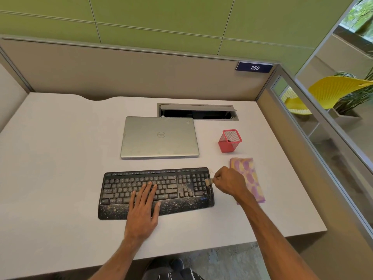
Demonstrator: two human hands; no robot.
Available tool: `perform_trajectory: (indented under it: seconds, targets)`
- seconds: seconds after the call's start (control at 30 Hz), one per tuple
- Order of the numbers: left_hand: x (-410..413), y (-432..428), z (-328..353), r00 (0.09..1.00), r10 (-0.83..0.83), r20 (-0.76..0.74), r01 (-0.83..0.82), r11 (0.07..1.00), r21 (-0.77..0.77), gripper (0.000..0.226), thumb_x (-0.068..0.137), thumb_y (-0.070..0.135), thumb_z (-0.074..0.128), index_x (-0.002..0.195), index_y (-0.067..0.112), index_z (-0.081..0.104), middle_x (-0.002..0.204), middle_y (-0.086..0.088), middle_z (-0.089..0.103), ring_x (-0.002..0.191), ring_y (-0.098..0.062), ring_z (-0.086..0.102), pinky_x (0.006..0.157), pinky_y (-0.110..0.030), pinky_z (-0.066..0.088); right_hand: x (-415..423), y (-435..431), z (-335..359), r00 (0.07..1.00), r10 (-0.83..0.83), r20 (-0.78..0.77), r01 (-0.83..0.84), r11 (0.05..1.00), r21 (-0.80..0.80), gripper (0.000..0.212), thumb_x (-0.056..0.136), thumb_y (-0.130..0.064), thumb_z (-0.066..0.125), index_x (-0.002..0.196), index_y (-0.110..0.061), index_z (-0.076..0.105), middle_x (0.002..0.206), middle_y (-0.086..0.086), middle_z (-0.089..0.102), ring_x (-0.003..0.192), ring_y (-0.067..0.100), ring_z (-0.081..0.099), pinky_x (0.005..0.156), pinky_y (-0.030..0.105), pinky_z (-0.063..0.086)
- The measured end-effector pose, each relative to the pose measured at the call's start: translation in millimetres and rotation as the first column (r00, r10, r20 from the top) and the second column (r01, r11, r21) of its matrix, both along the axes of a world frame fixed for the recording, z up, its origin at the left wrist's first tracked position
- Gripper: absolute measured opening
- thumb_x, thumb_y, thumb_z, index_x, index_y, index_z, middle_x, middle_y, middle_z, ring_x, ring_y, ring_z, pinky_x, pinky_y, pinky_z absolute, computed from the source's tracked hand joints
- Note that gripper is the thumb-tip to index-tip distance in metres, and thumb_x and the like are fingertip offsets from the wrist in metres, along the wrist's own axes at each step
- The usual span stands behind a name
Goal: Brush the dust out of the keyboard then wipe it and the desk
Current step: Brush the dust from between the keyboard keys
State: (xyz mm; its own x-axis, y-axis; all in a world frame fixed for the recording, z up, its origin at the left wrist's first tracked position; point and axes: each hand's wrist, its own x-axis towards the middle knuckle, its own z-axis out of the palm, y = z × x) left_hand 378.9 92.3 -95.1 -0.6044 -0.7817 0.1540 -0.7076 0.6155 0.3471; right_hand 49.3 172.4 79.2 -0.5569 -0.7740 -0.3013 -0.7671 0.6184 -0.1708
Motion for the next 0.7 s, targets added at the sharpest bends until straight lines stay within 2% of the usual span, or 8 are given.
perform_trajectory:
  seconds: [0.07,0.17,0.27,0.37,0.5,0.57,0.7]
  targets:
    - [0.0,-0.2,0.0,1.0,-0.002,-0.006,0.002,1.0,0.001,0.07,0.113,0.053,0.03,0.175,0.022,0.022,0.184,-0.001,0.016,0.171,-0.02,0.009,0.137,-0.058,0.01,2.9,1.5,-4.5,0.999,0.025,0.044,-0.028,0.998,0.05,0.023,0.09,-0.035,0.065,0.095,-0.018,0.08,0.083,-0.003,0.076,0.073,0.017,0.068,0.066,0.03,0.057]
    - [-0.7,-0.4,0.4,1.0,-0.004,-0.006,0.004,1.0,-0.002,0.07,0.113,0.052,0.031,0.176,0.022,0.021,0.183,-0.001,0.018,0.171,-0.02,0.009,0.136,-0.059,0.014,3.8,2.8,-2.9,0.994,0.057,0.09,-0.071,0.985,0.16,0.02,0.086,-0.032,0.072,0.096,-0.016,0.079,0.085,-0.002,0.075,0.074,0.017,0.069,0.065,0.029,0.054]
    - [-0.3,0.0,1.5,1.0,-0.003,-0.012,0.003,1.0,0.005,0.07,0.113,0.052,0.031,0.175,0.022,0.022,0.183,-0.002,0.02,0.171,-0.02,0.01,0.136,-0.06,0.016,-0.1,1.1,1.7,0.999,0.036,0.029,-0.039,0.995,0.097,0.016,0.085,-0.03,0.067,0.092,-0.021,0.079,0.087,-0.001,0.077,0.077,0.021,0.069,0.068,0.032,0.057]
    - [-0.8,0.0,1.7,1.0,-0.003,-0.02,0.003,1.0,0.001,0.07,0.113,0.052,0.032,0.175,0.022,0.023,0.183,-0.002,0.02,0.17,-0.02,0.011,0.136,-0.06,0.015,-3.1,2.9,-0.9,1.0,0.016,0.011,-0.016,1.0,0.012,0.021,0.09,-0.032,0.061,0.09,-0.023,0.081,0.084,-0.003,0.077,0.075,0.02,0.069,0.063,0.029,0.052]
    - [-0.6,-0.1,1.6,1.0,-0.003,-0.021,0.003,1.0,0.001,0.07,0.113,0.051,0.032,0.175,0.022,0.022,0.183,-0.001,0.02,0.171,-0.02,0.011,0.136,-0.06,0.015,-5.5,8.0,-6.1,0.988,0.113,0.108,-0.127,0.983,0.131,0.02,0.092,-0.035,0.069,0.1,-0.024,0.084,0.09,-0.007,0.079,0.076,0.014,0.07,0.064,0.028,0.054]
    - [-1.0,-0.1,1.9,1.0,-0.005,-0.02,0.005,1.0,0.001,0.07,0.113,0.051,0.033,0.175,0.022,0.022,0.183,-0.001,0.019,0.171,-0.02,0.01,0.136,-0.06,0.014,-9.2,9.6,-3.8,0.994,0.091,0.059,-0.096,0.992,0.085,0.021,0.093,-0.037,0.067,0.1,-0.025,0.083,0.089,-0.007,0.079,0.075,0.014,0.069,0.066,0.03,0.056]
    - [0.0,0.0,1.1,1.0,-0.007,-0.014,0.007,1.0,0.002,0.07,0.113,0.051,0.033,0.175,0.023,0.022,0.183,-0.001,0.019,0.171,-0.02,0.009,0.137,-0.059,0.013,-11.0,14.8,-4.8,0.982,0.119,-0.146,-0.123,0.992,-0.015,0.026,0.099,-0.047,0.061,0.109,-0.03,0.079,0.096,-0.006,0.078,0.082,0.018,0.07,0.063,0.028,0.048]
